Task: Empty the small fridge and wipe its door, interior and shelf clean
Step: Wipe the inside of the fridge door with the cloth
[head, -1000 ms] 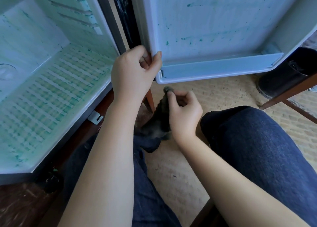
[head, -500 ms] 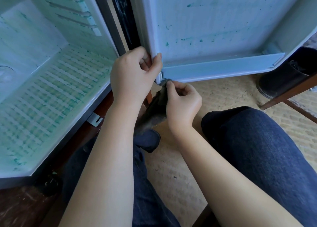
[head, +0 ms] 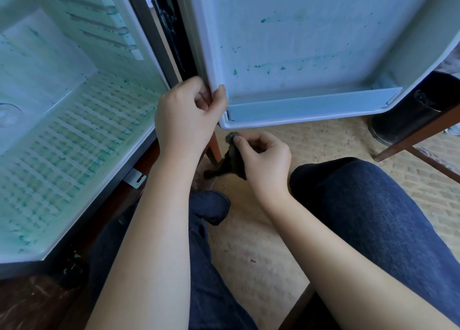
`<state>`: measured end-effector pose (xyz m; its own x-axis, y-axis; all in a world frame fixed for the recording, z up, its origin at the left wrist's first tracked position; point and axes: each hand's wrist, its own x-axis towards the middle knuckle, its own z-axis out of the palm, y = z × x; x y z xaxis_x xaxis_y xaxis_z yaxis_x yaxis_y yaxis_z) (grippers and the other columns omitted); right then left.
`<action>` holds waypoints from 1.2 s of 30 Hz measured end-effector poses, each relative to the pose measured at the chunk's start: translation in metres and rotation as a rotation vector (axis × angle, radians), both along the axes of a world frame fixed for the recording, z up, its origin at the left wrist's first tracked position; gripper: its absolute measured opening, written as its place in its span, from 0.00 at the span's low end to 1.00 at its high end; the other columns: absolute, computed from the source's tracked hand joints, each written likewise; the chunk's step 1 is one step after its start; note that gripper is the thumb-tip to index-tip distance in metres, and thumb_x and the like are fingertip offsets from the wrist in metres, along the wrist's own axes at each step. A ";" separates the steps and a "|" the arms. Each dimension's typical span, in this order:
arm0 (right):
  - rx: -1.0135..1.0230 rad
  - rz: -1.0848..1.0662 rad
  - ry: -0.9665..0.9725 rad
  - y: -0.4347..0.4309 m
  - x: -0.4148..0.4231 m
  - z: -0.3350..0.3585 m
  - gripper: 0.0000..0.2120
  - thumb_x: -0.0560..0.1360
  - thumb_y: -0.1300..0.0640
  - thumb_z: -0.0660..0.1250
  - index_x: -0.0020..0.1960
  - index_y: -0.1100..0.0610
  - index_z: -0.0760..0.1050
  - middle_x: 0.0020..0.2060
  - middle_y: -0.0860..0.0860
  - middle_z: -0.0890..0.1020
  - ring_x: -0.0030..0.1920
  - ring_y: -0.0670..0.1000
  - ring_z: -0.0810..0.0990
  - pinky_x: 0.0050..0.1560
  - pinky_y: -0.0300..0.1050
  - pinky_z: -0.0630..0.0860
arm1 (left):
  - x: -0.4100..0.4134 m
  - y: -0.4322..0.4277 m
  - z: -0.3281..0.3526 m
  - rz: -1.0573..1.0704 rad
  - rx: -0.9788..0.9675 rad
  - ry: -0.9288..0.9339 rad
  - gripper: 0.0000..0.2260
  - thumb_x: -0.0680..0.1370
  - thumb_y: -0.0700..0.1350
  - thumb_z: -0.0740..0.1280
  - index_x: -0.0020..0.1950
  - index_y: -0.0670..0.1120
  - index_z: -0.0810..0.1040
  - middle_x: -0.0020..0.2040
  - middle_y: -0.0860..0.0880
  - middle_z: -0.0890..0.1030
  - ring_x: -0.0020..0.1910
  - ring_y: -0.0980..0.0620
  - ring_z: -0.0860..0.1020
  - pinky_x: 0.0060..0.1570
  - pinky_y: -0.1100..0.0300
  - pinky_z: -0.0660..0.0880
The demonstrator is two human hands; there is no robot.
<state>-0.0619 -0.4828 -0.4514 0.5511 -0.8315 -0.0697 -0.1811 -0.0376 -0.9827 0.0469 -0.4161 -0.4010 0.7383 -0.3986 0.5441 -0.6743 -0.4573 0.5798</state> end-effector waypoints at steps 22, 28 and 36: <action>-0.773 0.027 -0.211 -0.049 0.011 0.052 0.08 0.77 0.66 0.62 0.54 0.62 0.76 0.53 0.54 0.80 0.54 0.49 0.77 0.58 0.38 0.70 | -0.011 0.004 -0.005 0.003 -0.012 0.021 0.18 0.78 0.55 0.66 0.35 0.43 0.74 0.29 0.50 0.74 0.30 0.49 0.73 0.31 0.50 0.71; -1.397 0.187 0.223 -0.072 0.001 0.001 0.21 0.73 0.58 0.67 0.65 0.61 0.74 0.58 0.59 0.78 0.55 0.60 0.76 0.65 0.55 0.67 | -0.014 0.006 -0.008 0.014 0.006 0.002 0.16 0.77 0.53 0.64 0.36 0.43 0.76 0.28 0.49 0.76 0.28 0.49 0.74 0.29 0.51 0.73; -1.590 0.159 0.218 -0.039 0.034 0.002 0.17 0.73 0.56 0.67 0.58 0.60 0.68 0.41 0.54 0.75 0.41 0.57 0.74 0.46 0.49 0.67 | -0.024 0.001 -0.013 0.109 -0.049 0.014 0.13 0.77 0.51 0.65 0.37 0.43 0.75 0.30 0.51 0.76 0.31 0.47 0.76 0.32 0.54 0.72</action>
<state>-0.0282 -0.5217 -0.4490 0.7299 -0.0729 0.6797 -0.2003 -0.9735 0.1106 0.0226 -0.4153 -0.4143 0.7837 -0.2886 0.5500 -0.6135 -0.4984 0.6126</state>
